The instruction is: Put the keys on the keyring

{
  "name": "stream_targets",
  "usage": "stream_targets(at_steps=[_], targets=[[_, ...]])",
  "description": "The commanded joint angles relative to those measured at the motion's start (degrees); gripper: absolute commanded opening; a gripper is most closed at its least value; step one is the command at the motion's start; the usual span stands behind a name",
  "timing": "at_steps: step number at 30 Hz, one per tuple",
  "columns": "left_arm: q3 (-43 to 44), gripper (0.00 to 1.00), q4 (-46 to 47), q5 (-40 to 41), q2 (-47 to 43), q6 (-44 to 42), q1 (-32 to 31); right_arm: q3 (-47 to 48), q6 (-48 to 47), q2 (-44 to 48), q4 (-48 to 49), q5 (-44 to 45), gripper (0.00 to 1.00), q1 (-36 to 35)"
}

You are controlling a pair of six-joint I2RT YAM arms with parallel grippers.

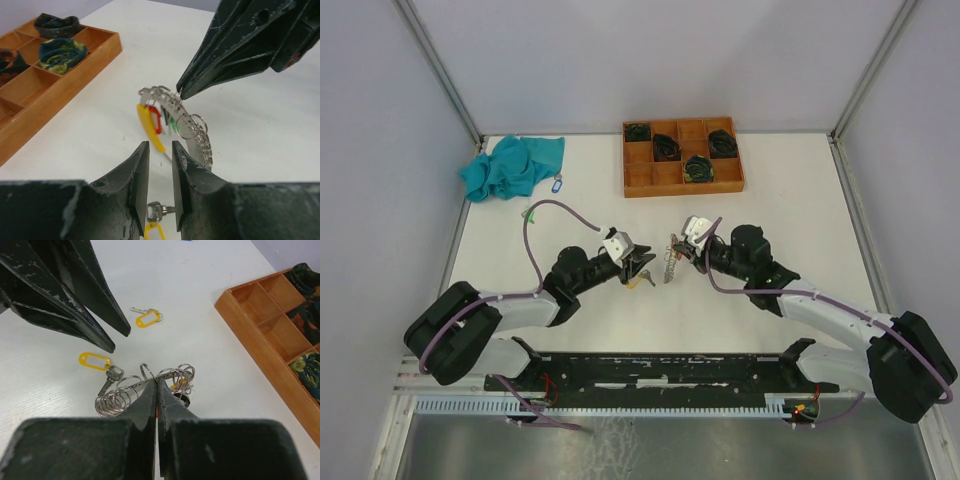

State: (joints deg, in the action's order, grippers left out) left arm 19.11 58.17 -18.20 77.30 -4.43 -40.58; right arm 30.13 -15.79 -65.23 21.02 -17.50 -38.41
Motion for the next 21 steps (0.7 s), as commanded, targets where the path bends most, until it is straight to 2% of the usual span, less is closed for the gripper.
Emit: stream_targets(at_steps=[1,8,15,21], targets=[[2.42,0.30,0.15,-9.38,-0.97,1.76,0.50,0.92,-3.49,0.01,2.39,-12.03,0.01,1.21],[0.85,0.28,3.68,-12.82,-0.40,-1.96,0.59,1.69,-5.66,-2.36,2.23,-17.69,0.01,1.58],[0.98,0.27,4.33,-18.12,2.03,-5.12,0.57,1.76,-6.61,-3.24,2.45,-18.45,0.01,1.61],[0.95,0.26,3.94,-17.77,2.53,-6.42,0.61,1.48,-6.99,-3.02,2.60,-18.67,0.01,1.59]])
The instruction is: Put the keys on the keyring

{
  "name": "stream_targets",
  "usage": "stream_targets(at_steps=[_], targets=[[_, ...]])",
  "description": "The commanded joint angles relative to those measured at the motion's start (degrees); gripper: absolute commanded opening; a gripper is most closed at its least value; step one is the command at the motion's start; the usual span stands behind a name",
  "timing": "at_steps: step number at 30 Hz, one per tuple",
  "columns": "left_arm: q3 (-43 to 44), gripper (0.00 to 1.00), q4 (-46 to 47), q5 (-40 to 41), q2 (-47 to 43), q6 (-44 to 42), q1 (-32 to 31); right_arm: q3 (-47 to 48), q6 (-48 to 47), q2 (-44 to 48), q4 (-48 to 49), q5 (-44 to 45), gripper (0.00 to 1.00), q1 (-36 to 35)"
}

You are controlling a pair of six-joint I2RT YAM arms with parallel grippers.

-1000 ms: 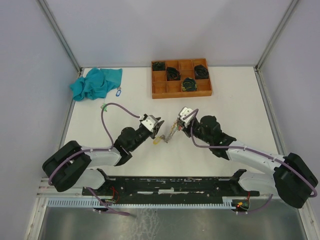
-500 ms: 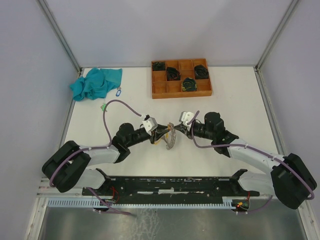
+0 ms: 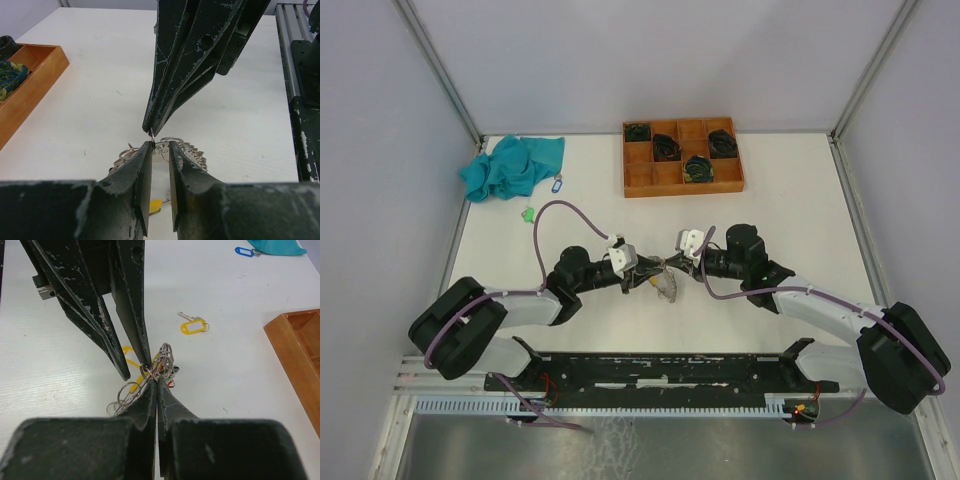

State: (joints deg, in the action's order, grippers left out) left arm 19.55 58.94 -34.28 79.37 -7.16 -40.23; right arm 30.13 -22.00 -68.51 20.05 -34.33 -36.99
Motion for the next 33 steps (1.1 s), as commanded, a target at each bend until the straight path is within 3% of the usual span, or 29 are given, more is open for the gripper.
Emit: stream_targets(at_steps=[1,20,27,33], targets=[[0.61,0.26,3.13,-1.40,0.63,-3.68,0.25,1.50,-0.84,0.30,3.56,-1.93,0.01,0.24],[1.34,0.07,3.32,0.03,1.88,-3.25,0.22,2.12,-0.61,0.35,1.67,-4.79,0.01,0.24],[0.35,0.03,3.01,-1.17,1.80,-7.26,0.15,5.04,-4.73,1.75,-10.85,-3.37,0.19,0.19],[-0.92,0.03,0.78,-2.30,-0.29,-13.49,0.15,3.94,-8.74,6.56,-15.71,-2.51,0.37,1.03]])
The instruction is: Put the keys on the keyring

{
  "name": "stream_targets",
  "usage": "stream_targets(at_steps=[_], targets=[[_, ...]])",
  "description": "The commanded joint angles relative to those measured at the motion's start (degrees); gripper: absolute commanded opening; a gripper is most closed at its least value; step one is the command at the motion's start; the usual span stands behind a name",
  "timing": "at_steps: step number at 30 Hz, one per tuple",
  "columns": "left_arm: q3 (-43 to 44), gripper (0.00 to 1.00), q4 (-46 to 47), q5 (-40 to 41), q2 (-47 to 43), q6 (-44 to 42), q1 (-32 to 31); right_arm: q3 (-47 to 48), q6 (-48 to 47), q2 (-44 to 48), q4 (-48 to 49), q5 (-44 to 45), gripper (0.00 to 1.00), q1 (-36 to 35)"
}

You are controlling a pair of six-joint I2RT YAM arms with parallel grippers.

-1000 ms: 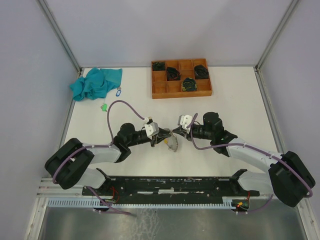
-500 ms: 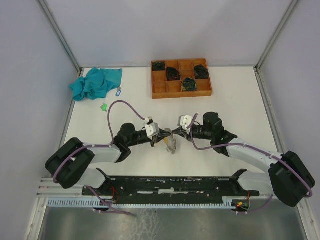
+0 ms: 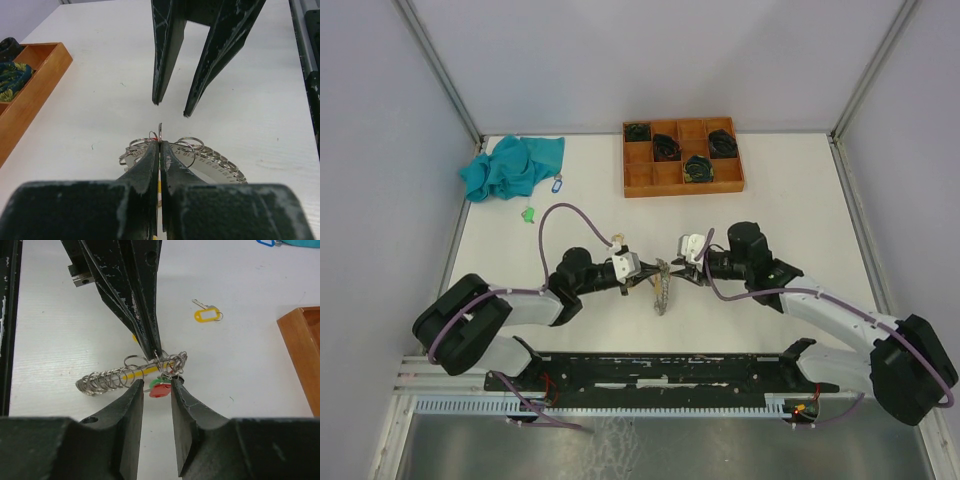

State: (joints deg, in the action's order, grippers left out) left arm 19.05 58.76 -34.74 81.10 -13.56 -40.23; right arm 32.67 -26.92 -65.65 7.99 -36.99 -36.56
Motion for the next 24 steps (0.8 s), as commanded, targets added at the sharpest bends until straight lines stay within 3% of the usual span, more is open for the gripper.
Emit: stream_targets(at_steps=[1,10,24], targets=[[-0.42,0.03,0.10,-1.90,-2.31,-8.53,0.03,1.57,-4.70,3.99,-4.27,0.06,0.37,0.65],[-1.46,0.03,-3.36,-0.10,-5.16,-16.70,-2.40,6.69,-14.02,0.04,-12.36,-5.01,0.40,0.65],[-1.43,0.03,-5.41,3.50,-6.42,-20.18,-5.09,8.03,-21.94,-4.28,-11.87,-8.84,0.37,0.41]])
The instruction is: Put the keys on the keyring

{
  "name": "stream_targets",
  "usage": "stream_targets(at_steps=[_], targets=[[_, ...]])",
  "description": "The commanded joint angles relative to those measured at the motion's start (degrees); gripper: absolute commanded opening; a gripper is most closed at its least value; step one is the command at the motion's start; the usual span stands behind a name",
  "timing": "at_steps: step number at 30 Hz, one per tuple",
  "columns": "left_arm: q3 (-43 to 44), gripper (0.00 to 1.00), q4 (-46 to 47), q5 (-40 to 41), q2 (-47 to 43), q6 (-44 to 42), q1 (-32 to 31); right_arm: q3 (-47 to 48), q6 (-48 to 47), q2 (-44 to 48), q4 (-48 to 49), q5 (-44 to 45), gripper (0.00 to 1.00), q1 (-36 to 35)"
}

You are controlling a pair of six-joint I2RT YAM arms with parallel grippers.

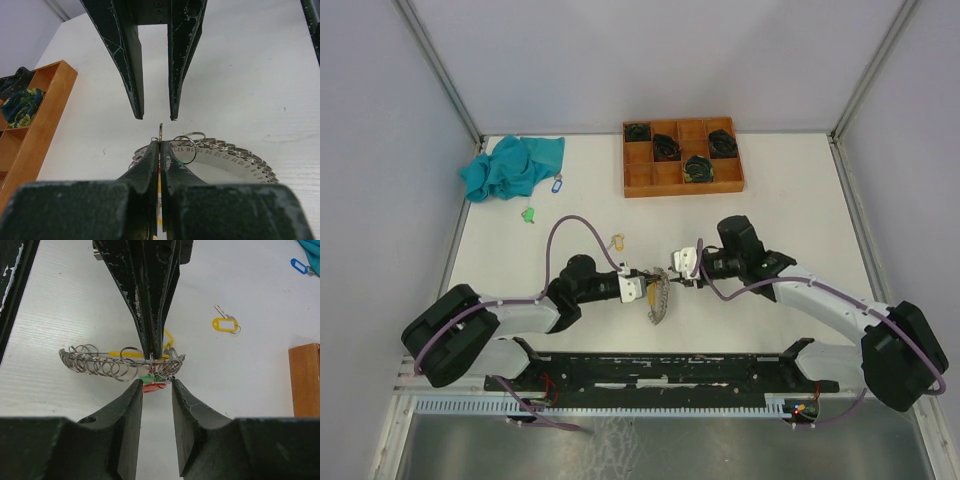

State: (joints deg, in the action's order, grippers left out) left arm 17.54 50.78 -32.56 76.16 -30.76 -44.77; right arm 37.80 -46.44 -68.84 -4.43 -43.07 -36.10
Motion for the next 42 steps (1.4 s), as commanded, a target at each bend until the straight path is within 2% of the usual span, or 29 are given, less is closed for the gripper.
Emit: stream_targets(at_steps=[1,23,34,37,42], targets=[[0.19,0.03,2.56,1.47,-1.46,-3.12,-0.63,2.97,-2.48,-1.23,0.53,-2.73,0.37,-0.09],[-0.05,0.03,3.90,2.39,-1.36,-2.78,-1.49,5.09,-2.34,-5.25,-0.24,-1.07,0.15,-2.23],[-0.84,0.03,5.73,2.50,-1.55,-2.25,-1.50,4.91,-1.85,-4.81,-0.25,0.72,0.09,-2.27],[-1.05,0.03,6.66,2.43,-1.39,-1.89,-1.53,4.83,-1.13,-4.75,0.18,1.26,0.01,-2.24],[-1.38,0.03,7.88,2.41,-0.87,-1.58,-1.46,4.83,-0.61,-4.03,0.38,1.59,0.01,-2.25]])
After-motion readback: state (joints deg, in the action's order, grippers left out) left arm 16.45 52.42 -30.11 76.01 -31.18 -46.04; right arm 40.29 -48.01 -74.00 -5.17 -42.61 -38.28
